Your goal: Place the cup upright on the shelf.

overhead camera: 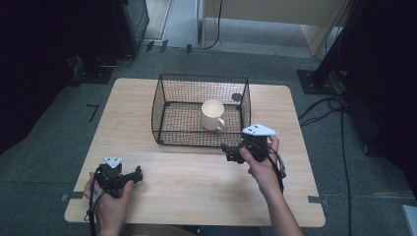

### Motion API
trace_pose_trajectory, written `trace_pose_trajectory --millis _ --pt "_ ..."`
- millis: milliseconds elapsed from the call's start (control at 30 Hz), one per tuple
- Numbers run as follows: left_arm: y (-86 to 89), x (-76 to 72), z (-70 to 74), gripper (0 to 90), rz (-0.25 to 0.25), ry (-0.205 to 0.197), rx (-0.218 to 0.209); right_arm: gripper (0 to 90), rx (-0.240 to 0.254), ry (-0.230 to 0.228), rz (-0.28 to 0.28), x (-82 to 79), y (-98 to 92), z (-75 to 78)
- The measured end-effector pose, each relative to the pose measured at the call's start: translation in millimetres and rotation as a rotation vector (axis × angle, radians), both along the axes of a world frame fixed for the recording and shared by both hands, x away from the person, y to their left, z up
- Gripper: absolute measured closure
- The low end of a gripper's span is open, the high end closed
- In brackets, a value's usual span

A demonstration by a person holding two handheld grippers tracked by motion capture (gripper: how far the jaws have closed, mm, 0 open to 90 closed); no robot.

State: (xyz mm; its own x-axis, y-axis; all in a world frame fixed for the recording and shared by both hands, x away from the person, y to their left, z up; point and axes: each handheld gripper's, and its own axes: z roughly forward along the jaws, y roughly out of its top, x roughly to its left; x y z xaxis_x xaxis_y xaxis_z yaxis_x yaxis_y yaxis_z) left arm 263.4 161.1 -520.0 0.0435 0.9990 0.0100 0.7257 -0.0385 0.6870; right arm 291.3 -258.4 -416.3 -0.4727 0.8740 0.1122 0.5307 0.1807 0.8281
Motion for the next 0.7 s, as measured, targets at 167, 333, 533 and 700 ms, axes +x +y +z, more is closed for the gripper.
trace_pose_trajectory --millis 167,333,533,700 --pt "0.1 -0.1 0.1 0.0 -0.001 0.002 0.001 0.0 0.005 -0.013 -0.017 -12.7 -12.8 -4.9" --pt "0.1 -0.1 0.1 0.0 -0.001 0.001 0.001 0.0 0.006 -0.018 -0.050 -22.6 -26.6 -15.0" --pt "0.1 -0.1 0.1 0.0 -0.001 0.001 0.001 0.0 -0.006 -0.018 -0.088 -31.3 -43.2 -29.0" --pt "0.1 -0.1 0.1 0.0 -0.001 0.001 0.002 0.0 -0.041 -0.015 -0.113 -39.0 -57.5 -43.7"
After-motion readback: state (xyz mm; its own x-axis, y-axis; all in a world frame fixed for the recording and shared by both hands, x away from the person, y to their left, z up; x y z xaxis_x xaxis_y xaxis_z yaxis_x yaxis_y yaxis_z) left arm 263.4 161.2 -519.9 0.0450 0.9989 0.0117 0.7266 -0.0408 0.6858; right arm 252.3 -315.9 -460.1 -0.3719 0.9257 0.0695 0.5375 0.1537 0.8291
